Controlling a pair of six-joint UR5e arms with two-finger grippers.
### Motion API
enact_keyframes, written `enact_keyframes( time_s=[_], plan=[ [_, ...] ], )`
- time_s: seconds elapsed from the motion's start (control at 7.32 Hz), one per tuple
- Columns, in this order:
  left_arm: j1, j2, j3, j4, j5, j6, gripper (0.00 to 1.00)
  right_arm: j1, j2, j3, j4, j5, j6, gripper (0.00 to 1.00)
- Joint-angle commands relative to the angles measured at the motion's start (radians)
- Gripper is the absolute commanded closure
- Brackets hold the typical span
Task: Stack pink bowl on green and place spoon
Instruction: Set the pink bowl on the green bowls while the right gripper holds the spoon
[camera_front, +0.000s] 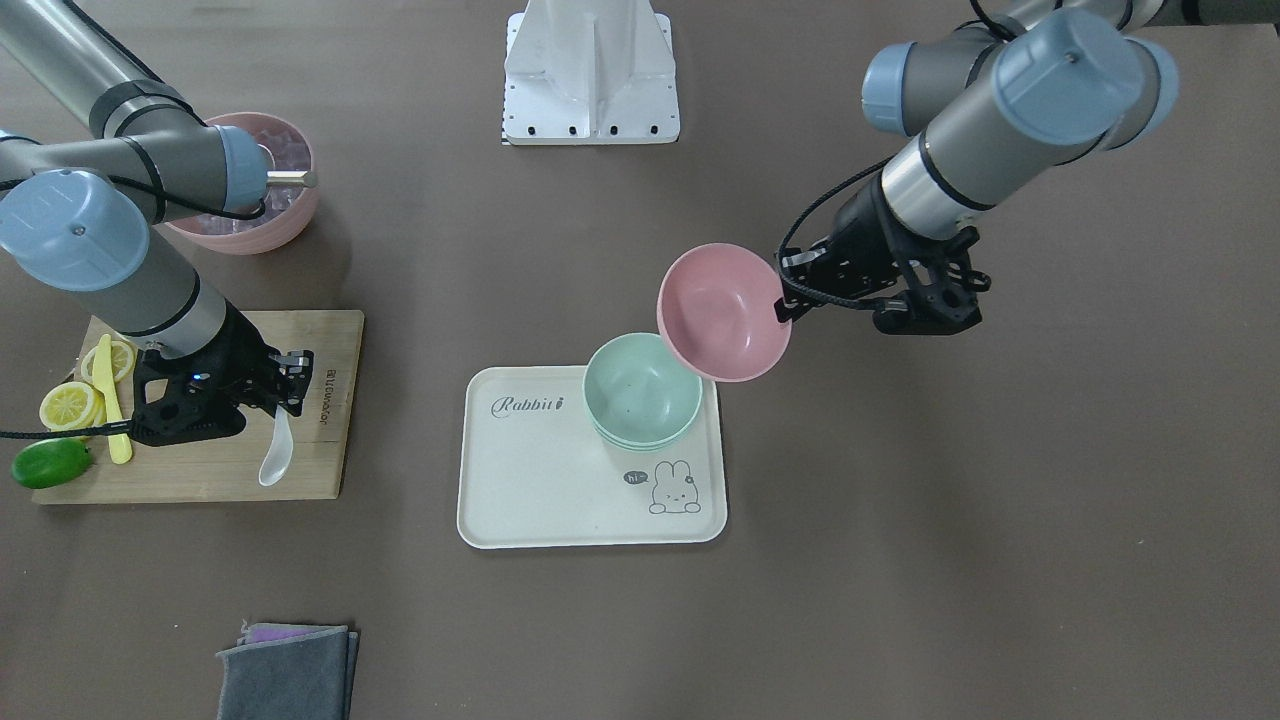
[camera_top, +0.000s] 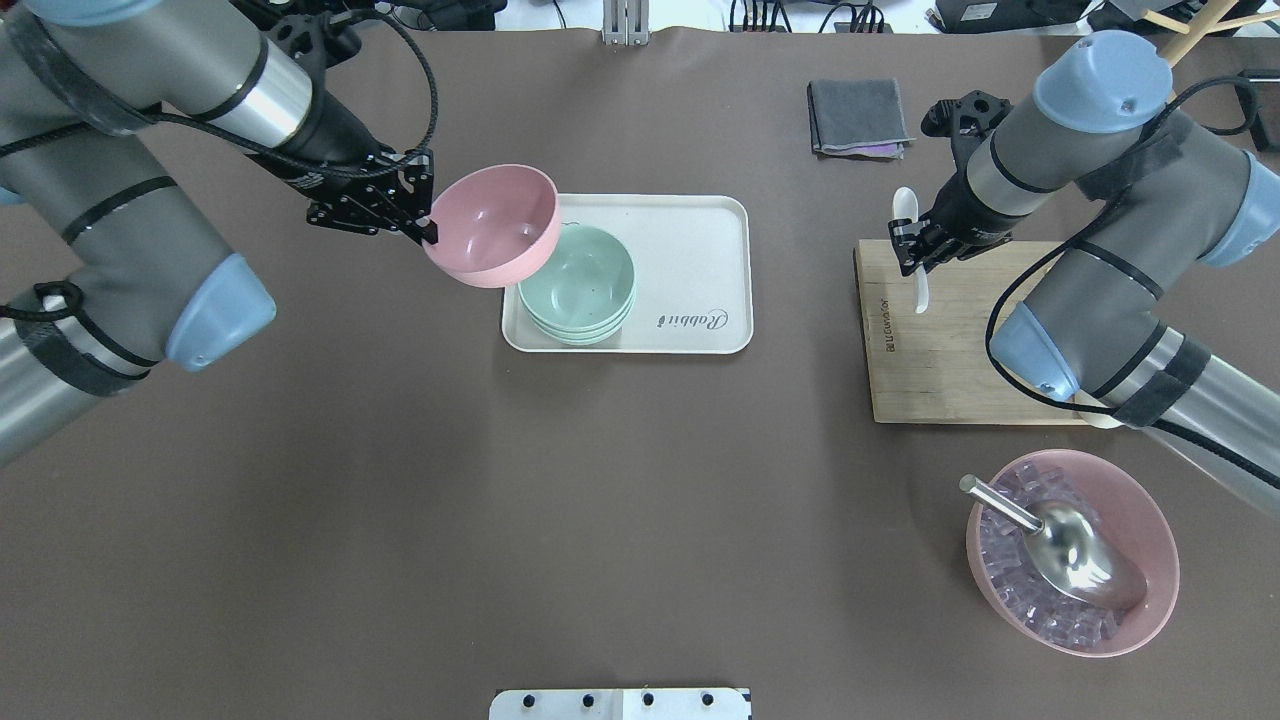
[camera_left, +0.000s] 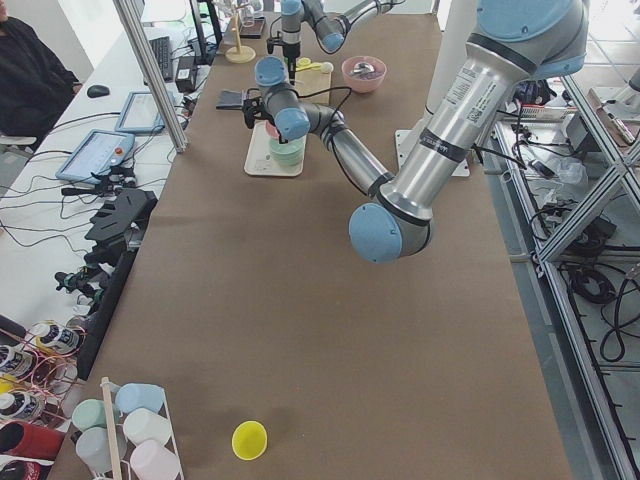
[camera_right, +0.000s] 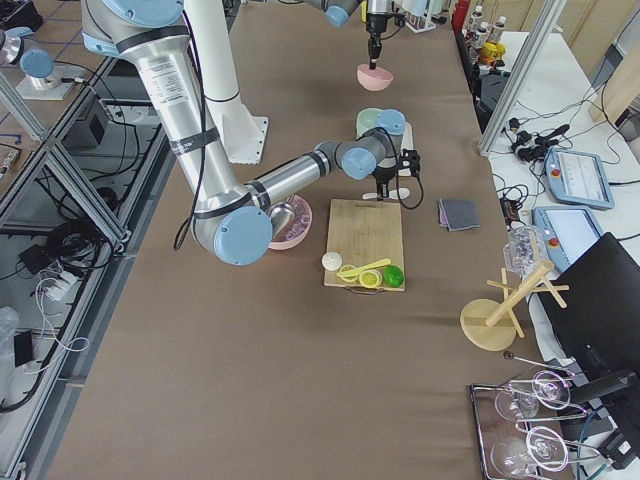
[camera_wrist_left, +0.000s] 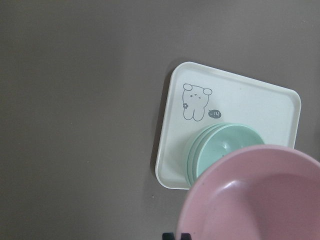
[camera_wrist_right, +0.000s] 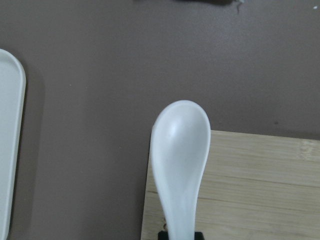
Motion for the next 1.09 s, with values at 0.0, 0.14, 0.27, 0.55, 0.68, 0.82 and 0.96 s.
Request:
enact_keyframes(
  time_s=[0.0,0.14,0.27,0.55,0.68,0.82,0.96],
  plan=[
    [0.066,-0.031,0.119,-0.231,0.107,-0.080,1.00,0.009,0.027,0.001,0.004,0.004,0.049,1.00],
    [0.082,-0.037,0.165,-0.287,0.132,-0.084,1.00,0.009,0.028,0.001,0.004,0.004,0.054,1.00],
    [0.114,-0.038,0.185,-0.327,0.176,-0.084,1.00,0.009,0.030,0.001,0.004,0.004,0.055,1.00],
    [0.143,-0.039,0.194,-0.337,0.220,-0.085,1.00,0.009,0.032,0.001,0.004,0.004,0.055,1.00],
    [0.143,-0.038,0.196,-0.337,0.220,-0.085,1.00,0.009,0.032,0.001,0.004,0.004,0.055,1.00],
    [0.145,-0.039,0.207,-0.335,0.221,-0.084,1.00,0.009,0.035,0.001,0.004,0.004,0.055,1.00],
    [0.146,-0.039,0.216,-0.337,0.220,-0.084,1.00,0.009,0.038,0.001,0.004,0.004,0.072,1.00]
  ],
)
